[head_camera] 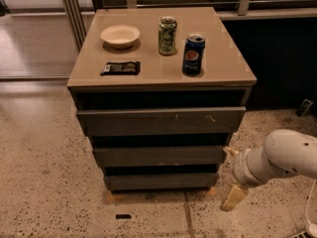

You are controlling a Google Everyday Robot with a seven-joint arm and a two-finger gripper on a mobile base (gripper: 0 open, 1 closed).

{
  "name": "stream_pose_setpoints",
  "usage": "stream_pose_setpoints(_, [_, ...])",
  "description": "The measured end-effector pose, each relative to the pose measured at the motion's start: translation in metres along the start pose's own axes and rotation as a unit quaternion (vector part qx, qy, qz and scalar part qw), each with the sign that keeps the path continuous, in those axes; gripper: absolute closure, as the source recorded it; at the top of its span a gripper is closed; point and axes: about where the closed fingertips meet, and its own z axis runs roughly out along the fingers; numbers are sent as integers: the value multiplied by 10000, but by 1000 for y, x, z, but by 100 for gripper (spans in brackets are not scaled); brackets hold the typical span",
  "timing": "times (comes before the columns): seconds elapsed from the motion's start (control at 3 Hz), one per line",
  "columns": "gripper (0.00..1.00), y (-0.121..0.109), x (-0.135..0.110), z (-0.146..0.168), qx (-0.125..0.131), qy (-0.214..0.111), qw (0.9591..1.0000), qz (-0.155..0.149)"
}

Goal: Open bottom drawer

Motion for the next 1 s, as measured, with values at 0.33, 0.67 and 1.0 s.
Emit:
stream_pose_setpoints(0.33, [0,0,16,67,-113,-197,9997,60])
stream_pose_setpoints(0.67, [0,5,29,136,-392,-403,9982,212])
stream_pose_setpoints(1.0, [0,20,35,157,-599,-460,9966,324])
